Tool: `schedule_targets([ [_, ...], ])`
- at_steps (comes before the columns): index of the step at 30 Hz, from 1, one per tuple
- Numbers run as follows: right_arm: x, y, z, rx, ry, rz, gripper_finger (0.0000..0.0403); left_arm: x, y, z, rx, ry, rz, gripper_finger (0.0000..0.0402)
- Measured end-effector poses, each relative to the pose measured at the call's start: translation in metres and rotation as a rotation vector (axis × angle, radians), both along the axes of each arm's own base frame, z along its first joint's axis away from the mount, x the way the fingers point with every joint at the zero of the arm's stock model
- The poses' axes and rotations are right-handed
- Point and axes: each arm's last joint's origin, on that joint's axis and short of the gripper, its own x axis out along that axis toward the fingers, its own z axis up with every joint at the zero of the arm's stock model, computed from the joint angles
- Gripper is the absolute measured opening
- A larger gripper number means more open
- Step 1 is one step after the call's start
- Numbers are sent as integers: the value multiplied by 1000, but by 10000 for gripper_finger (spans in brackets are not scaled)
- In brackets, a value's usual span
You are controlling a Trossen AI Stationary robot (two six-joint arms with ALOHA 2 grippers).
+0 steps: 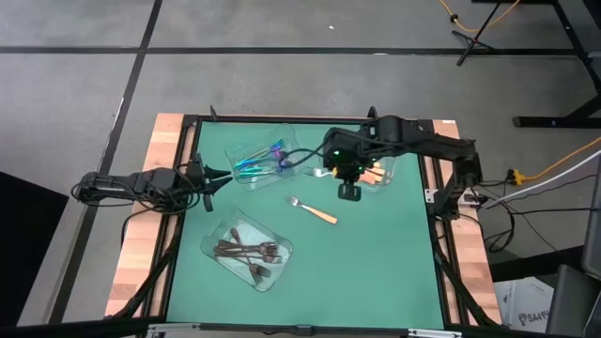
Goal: Sort silverware by color (type)
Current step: Put the yellow fork into the top right transparent bin
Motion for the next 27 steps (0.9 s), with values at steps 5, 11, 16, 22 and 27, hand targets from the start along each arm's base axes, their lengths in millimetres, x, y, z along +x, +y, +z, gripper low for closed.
schedule_targets([
  [5,-15,-10,3,-39,28,4,9,-1,0,-3,19,41,-2,81],
  [11,-38,-36,-18,-37,63,-81,10,-2,0,-10,1,106,-2,81],
  [16,-56,-60,-48,17,-2,-132,10,-2,0,-10,-1,106,-2,81],
  [22,-70,-96,-95,119,-45,-149,10,-2,0,-9,-1,99,-2,81],
  [27,-81,-126,-119,164,-84,-202,10,2,0,-8,21,29,-14,81],
])
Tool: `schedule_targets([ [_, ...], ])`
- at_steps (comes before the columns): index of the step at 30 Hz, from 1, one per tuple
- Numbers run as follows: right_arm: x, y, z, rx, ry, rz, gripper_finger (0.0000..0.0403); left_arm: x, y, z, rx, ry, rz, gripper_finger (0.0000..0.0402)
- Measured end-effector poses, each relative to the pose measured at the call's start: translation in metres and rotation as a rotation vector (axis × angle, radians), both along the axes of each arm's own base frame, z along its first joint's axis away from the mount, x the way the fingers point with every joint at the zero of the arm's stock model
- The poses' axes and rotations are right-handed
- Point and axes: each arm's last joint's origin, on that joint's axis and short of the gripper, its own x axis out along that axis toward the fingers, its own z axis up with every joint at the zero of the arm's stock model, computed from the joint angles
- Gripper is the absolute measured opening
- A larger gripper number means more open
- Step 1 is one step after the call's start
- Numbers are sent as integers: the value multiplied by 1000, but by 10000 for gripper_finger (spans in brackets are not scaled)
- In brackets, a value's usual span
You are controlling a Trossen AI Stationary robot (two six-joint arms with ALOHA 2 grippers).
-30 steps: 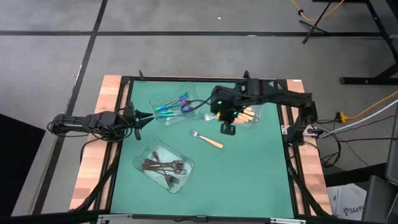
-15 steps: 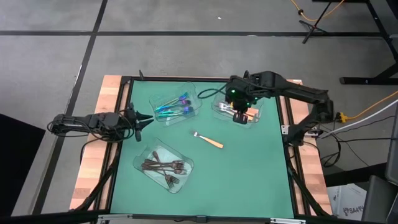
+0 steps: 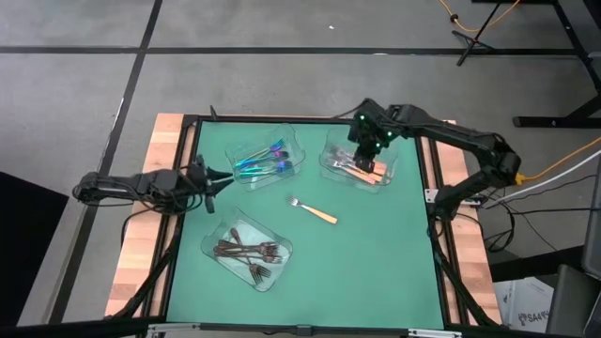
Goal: Sort silverware by color (type)
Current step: Put the yellow fork into the top right transparent bin
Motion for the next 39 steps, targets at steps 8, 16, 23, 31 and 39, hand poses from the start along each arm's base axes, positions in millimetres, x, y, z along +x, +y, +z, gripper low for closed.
schedule_targets([
  [8,-13,-29,-13,32,-93,-43,10,10,-4,-3,120,-164,-148,77],
  [16,-18,-31,-52,-18,-105,21,10,11,-6,-4,142,-187,-187,63],
  [23,-27,-24,-81,0,-73,34,10,11,-6,-5,139,-186,-186,55],
  [31,-32,-20,-102,-12,-87,35,10,11,-5,-5,144,-185,-183,53],
  [39,-38,-19,-116,-89,-41,2,10,11,-5,-5,144,-185,-183,53],
])
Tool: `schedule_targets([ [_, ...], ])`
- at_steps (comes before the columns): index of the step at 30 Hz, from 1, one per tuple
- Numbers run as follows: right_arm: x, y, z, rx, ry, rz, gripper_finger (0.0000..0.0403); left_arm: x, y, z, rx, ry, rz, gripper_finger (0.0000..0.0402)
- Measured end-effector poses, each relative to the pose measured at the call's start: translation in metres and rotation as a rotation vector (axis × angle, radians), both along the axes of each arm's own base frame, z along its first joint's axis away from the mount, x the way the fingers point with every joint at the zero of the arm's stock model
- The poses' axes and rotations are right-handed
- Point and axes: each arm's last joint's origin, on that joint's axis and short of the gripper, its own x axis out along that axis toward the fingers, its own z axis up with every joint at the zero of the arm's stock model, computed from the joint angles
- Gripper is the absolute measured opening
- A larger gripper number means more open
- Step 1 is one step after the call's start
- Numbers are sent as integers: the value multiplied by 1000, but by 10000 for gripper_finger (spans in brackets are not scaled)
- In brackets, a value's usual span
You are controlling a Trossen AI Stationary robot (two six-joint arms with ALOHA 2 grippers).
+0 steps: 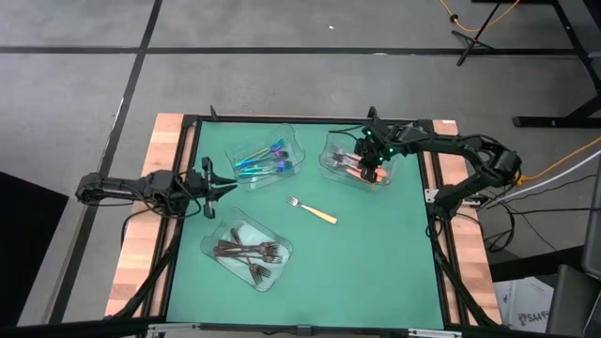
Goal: Sort silverware by color (type)
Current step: Put the yellow fork into the top right transparent bin
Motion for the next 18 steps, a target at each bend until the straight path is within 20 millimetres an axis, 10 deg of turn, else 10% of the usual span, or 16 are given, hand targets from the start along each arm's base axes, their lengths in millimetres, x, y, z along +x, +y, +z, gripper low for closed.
schedule_targets([
  [18,-2,-3,-4,-111,45,-55,10,0,0,0,0,0,1,53],
])
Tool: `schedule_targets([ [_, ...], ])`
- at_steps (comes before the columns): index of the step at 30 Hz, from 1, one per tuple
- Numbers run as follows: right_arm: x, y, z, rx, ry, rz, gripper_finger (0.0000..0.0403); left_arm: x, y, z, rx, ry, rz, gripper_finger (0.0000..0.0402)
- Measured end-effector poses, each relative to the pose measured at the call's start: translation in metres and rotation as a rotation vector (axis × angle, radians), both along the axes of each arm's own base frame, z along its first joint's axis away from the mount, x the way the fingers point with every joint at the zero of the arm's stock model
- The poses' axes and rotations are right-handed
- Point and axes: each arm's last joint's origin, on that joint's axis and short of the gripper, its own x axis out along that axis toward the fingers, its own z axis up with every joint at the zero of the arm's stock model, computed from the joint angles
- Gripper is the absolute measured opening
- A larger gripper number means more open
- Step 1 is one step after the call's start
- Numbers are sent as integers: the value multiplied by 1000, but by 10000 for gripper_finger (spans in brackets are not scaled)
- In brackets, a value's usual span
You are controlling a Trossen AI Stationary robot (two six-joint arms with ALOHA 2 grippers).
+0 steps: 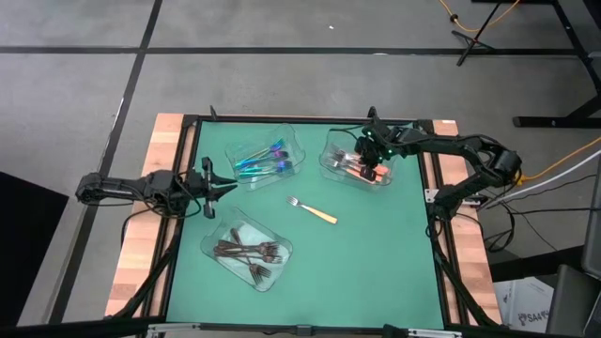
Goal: Sort silverware by color (type)
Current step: Put the yellow fork into the top right transparent bin
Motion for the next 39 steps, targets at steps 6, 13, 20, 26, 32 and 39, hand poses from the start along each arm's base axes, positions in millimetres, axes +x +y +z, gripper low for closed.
schedule_targets([
  [6,0,0,0,-6,3,4,15,0,0,0,0,0,0,53],
  [13,0,0,0,-7,6,4,70,0,0,0,0,0,0,53],
  [20,0,0,0,-7,6,4,100,0,0,0,0,0,0,53],
  [26,0,0,0,-7,6,5,99,0,0,0,0,0,0,53],
  [32,0,0,0,-7,6,4,99,0,0,0,-1,0,0,53],
  [39,10,-8,27,-8,5,5,99,0,0,0,-1,0,0,53],
])
